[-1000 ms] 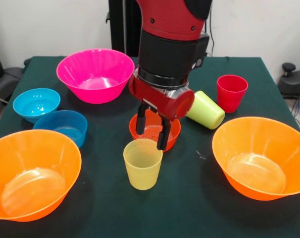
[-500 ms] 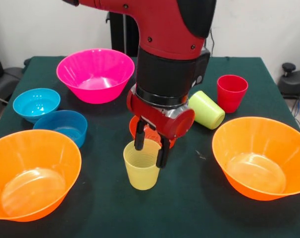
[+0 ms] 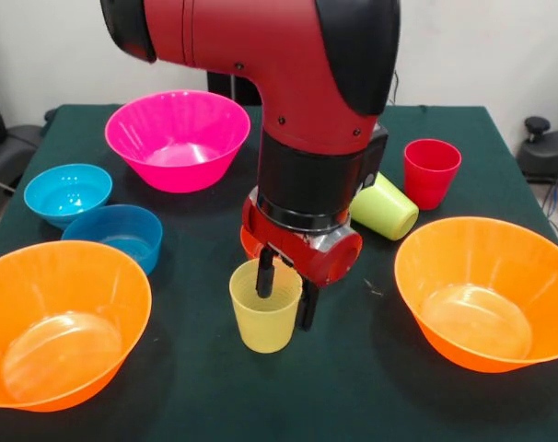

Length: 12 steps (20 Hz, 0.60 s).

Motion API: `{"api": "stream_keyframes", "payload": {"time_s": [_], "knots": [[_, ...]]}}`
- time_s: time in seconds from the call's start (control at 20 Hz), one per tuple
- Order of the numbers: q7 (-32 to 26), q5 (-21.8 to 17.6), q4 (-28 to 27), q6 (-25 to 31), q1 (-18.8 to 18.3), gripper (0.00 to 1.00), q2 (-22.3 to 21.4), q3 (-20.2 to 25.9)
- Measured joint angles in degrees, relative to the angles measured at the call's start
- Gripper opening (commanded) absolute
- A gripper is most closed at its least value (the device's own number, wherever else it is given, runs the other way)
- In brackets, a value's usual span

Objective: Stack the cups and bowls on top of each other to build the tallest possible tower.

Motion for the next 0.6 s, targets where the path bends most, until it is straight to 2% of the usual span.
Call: {"api": "stream_keyframes", "payload": {"time_s": [0.6], "knots": [[0.0, 0.0, 0.4, 0.0, -0.2, 1.0, 3.0, 0.5]]}}
